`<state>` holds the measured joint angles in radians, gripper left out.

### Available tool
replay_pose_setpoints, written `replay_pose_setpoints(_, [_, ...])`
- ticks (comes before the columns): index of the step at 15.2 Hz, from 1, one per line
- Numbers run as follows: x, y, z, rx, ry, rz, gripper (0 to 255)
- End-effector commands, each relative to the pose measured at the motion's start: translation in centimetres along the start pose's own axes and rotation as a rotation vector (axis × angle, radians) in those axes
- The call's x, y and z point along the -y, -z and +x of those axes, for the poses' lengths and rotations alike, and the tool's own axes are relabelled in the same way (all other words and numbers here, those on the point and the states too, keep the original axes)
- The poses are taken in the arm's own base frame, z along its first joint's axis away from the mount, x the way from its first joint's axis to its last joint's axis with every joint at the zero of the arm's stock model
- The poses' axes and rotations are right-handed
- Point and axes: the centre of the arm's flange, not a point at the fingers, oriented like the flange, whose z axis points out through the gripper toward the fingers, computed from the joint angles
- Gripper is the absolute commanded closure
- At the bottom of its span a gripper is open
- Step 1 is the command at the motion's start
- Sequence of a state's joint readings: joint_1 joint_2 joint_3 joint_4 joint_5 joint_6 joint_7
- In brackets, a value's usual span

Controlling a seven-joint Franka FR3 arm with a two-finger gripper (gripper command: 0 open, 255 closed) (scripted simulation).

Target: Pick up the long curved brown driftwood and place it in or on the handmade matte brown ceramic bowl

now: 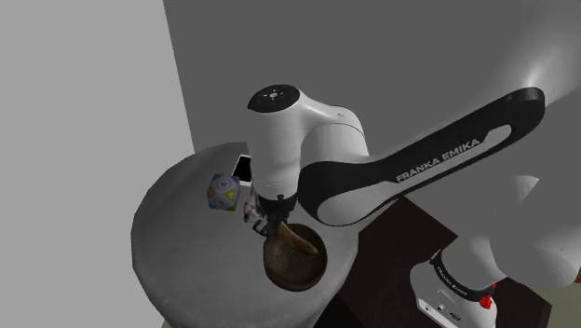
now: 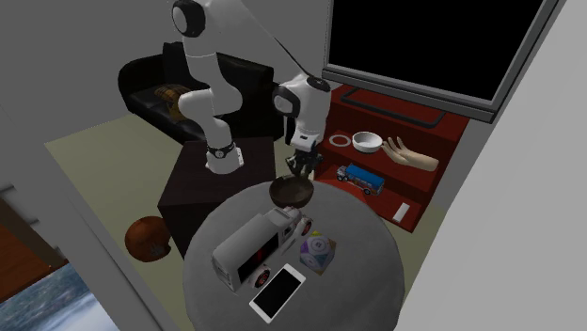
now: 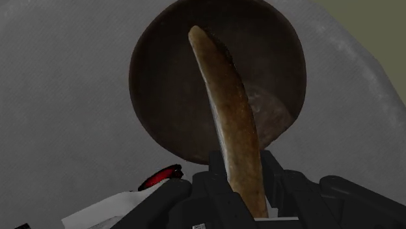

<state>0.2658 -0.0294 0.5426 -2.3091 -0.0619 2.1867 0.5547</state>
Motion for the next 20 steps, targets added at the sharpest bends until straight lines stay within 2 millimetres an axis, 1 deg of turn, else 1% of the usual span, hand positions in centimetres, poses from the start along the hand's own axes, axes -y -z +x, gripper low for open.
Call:
replay_pose_setpoints(1, [-0.8,-0.3,-1.3,0.0,-0.001,0.001,255])
replay_pose_setpoints(16, [0.0,-8.2,-0.9,0.0,-0.001,0.001,255])
replay_pose_setpoints(20, [0.0,-8.2,-0.9,0.0,-0.001,0.001,255])
